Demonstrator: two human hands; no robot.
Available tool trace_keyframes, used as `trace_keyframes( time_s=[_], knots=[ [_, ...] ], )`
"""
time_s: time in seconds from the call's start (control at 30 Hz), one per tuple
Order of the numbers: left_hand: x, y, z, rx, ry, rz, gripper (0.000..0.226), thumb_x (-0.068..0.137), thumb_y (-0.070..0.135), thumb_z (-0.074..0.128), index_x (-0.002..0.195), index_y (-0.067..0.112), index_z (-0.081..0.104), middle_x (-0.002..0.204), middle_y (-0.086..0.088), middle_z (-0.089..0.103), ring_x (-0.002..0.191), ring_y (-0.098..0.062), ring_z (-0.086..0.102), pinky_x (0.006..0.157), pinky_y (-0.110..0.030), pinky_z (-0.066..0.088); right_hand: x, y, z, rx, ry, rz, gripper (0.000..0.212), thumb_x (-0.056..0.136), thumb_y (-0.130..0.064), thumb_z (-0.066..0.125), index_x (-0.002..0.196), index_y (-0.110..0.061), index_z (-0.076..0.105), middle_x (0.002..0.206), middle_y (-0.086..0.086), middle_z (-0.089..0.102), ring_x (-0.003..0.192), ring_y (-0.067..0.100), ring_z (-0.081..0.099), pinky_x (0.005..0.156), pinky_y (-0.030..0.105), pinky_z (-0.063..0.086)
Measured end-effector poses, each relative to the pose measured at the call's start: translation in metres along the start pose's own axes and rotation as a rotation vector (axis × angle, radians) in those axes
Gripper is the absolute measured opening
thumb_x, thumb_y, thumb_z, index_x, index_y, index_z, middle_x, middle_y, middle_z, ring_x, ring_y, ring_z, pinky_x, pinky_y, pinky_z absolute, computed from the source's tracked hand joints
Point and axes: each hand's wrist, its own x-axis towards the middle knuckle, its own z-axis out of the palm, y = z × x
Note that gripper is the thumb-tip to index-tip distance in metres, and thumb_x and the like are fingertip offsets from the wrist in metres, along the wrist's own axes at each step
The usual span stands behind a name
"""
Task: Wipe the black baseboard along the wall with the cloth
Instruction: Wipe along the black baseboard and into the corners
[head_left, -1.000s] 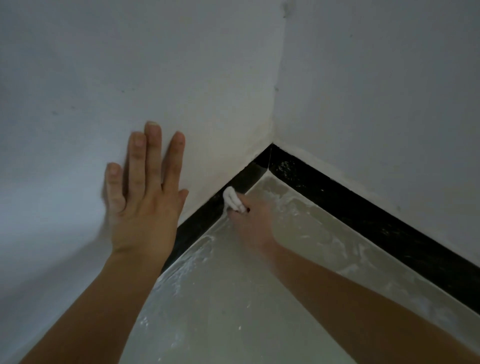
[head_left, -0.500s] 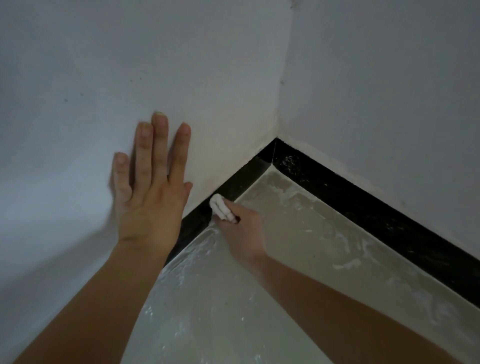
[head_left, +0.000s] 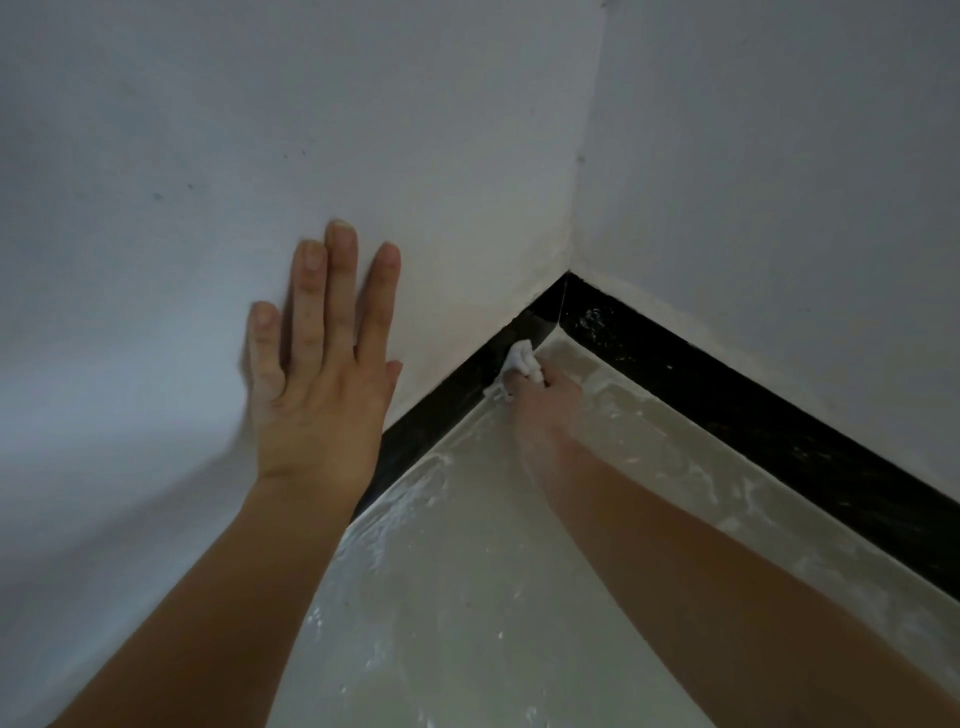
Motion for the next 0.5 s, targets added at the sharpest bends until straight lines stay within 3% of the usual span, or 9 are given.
trace_keyframes(
  time_s=[0.17, 0.27, 0.4, 0.5],
  knots=[
    [0.001, -0.001, -0.001, -0.002, -0.013, -0.011, 0.091, 0.092, 0.057, 0.041, 0.154, 0.015, -0.011, 0.148, -0.019, -0.036, 0.134, -0.031, -0.039, 0.105, -0.045, -0.029, -0.033, 0.012, 0.013, 0.109, -0.099, 0.111, 0.018, 0.092, -0.011, 0.061, 0.077, -0.021, 0.063, 0.06, -0.014, 0.058, 0.056, -0.001, 0.055, 0.054, 0.011, 0.041],
    [0.0, -0.002, -0.003, -0.019, -0.02, -0.014, 0.091, 0.092, 0.056, 0.042, 0.154, 0.015, -0.01, 0.147, -0.018, -0.038, 0.133, -0.03, -0.041, 0.105, -0.043, -0.03, -0.047, 0.015, 0.01, 0.066, -0.207, 0.118, 0.011, 0.089, -0.006, 0.063, 0.087, -0.017, 0.067, 0.066, -0.01, 0.06, 0.064, 0.007, 0.058, 0.054, 0.01, 0.044],
    [0.001, -0.003, -0.005, -0.076, -0.025, -0.021, 0.092, 0.092, 0.052, 0.047, 0.154, 0.016, -0.01, 0.147, -0.015, -0.039, 0.134, -0.027, -0.041, 0.104, -0.041, -0.031, -0.047, 0.009, -0.006, -0.086, -0.407, 0.117, 0.008, 0.083, -0.005, 0.069, 0.088, -0.012, 0.07, 0.079, 0.005, 0.066, 0.072, 0.015, 0.062, 0.068, 0.024, 0.05],
    [0.001, -0.002, -0.005, -0.112, -0.036, -0.021, 0.095, 0.09, 0.049, 0.05, 0.153, 0.017, -0.013, 0.148, -0.013, -0.039, 0.135, -0.025, -0.039, 0.105, -0.04, -0.031, -0.035, 0.003, -0.01, 0.029, -0.271, 0.216, 0.011, 0.082, -0.007, 0.069, 0.082, -0.017, 0.066, 0.078, 0.005, 0.068, 0.072, 0.017, 0.064, 0.075, 0.03, 0.054]
  ],
)
